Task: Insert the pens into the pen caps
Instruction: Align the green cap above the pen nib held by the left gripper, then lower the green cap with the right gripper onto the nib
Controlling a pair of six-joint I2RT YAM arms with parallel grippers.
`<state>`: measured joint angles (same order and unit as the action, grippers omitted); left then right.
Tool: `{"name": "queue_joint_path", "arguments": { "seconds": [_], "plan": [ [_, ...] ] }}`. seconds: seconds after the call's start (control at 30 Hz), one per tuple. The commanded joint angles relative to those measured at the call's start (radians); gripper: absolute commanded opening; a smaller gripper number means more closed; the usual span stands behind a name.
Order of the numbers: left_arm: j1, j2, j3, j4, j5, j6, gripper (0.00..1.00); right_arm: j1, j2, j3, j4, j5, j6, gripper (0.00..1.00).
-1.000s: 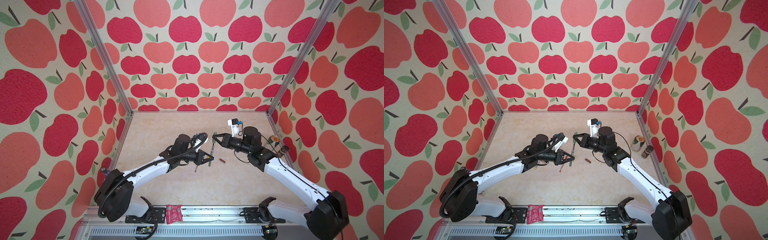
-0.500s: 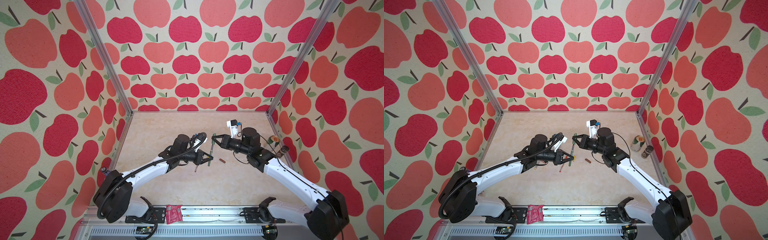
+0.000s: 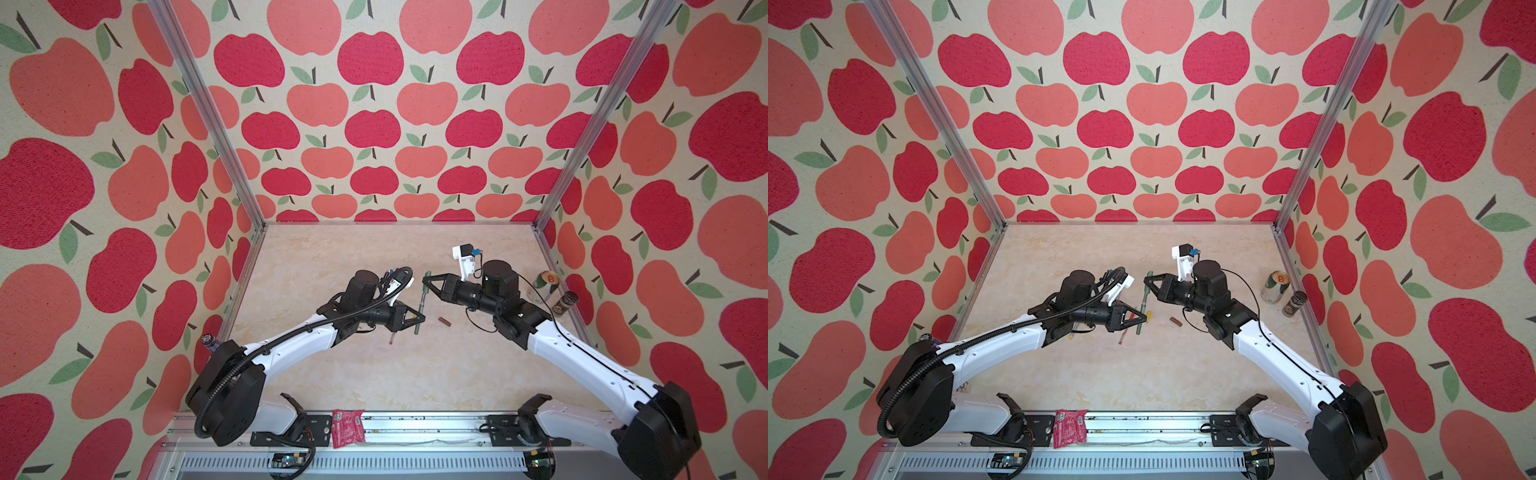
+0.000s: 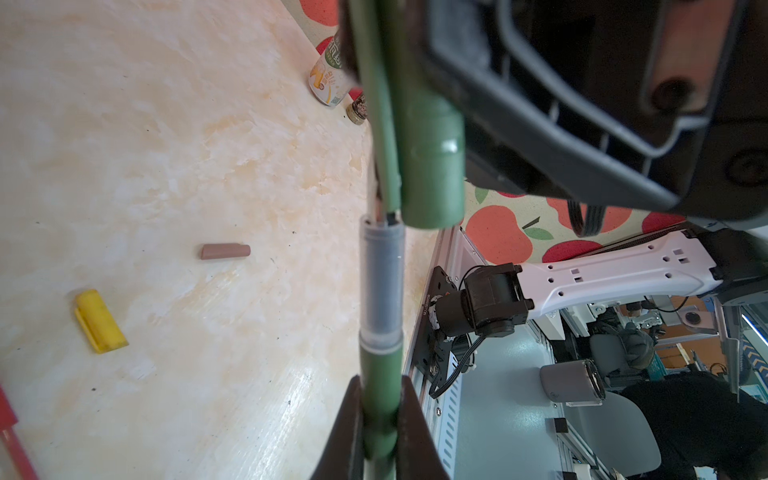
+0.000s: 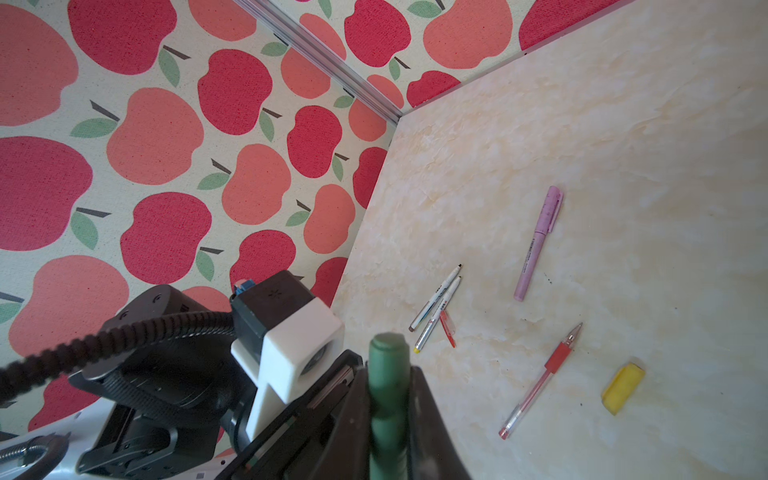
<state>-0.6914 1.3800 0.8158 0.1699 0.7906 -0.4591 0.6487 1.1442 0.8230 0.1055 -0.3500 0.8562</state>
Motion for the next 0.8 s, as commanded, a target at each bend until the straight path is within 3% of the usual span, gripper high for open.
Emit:
{"name": "queue_joint_path", "arguments": {
  "seconds": [0.0, 0.77],
  "plan": [
    [0.015, -0.034, 0.0, 0.047, -0.019, -0.01, 0.06, 0.012, -0.015, -0.019, -0.029, -0.003, -0.029, 0.02],
    [0.008, -0.007, -0.006, 0.07, 0.014, -0.028, 0.06, -0.024, 0.039, 0.076, 0.033, 0.044, -0.07, 0.01]
  ]
}}
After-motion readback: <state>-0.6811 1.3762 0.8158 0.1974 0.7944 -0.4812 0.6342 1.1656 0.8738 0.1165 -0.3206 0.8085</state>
